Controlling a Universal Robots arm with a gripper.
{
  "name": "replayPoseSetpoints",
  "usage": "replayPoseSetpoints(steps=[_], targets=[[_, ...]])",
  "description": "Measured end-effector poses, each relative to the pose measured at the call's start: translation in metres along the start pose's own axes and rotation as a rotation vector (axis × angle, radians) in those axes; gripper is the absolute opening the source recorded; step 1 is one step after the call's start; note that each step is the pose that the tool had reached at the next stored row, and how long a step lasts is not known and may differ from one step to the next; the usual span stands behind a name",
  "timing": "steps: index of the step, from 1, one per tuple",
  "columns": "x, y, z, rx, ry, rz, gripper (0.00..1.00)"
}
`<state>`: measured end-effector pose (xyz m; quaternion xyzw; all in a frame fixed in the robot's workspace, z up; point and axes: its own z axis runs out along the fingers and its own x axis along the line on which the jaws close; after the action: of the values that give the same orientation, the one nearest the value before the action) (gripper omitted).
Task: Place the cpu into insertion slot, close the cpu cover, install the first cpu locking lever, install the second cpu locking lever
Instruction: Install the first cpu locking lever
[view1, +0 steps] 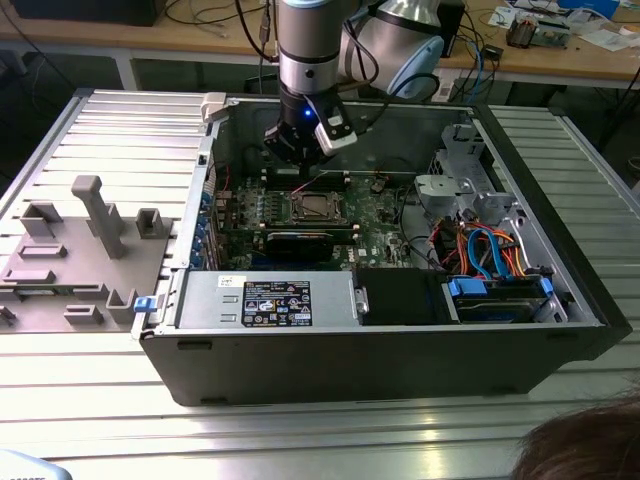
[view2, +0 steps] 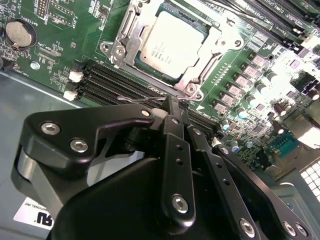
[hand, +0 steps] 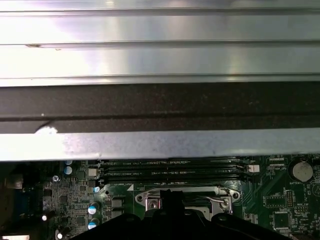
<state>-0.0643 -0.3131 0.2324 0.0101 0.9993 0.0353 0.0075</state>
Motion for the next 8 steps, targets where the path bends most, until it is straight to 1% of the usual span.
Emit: replayPoseSetpoints(steps=[8], targets=[[0.0000, -0.0001, 0.0018, 0.0000, 0.0000, -0.001, 0.11]])
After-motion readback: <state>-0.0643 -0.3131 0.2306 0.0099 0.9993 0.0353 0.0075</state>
